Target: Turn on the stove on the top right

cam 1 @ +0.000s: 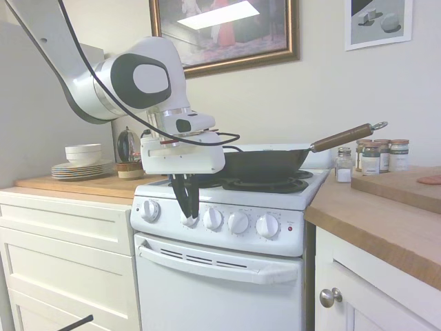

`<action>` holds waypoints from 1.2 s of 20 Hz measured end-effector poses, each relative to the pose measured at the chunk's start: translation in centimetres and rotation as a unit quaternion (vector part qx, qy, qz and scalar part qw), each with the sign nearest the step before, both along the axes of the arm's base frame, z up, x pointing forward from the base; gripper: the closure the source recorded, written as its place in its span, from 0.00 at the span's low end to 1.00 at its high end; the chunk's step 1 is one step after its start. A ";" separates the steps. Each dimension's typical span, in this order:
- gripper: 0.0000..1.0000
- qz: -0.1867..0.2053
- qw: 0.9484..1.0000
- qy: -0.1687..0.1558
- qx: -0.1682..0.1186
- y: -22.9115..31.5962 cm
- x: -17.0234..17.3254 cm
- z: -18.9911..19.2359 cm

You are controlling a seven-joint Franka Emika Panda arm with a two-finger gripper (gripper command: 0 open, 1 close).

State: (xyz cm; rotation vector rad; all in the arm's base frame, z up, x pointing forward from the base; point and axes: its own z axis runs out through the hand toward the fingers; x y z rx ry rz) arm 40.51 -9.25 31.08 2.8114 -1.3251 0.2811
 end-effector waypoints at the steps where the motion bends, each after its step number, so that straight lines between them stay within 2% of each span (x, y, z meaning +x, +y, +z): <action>1: 0.00 0.001 1.000 -0.002 0.001 0.1 -0.2 0.3; 12: 0.00 0.010 1.000 -0.013 0.017 1.3 -1.3 3.0; 24: 0.00 0.014 1.000 -0.013 0.020 2.1 -1.3 3.3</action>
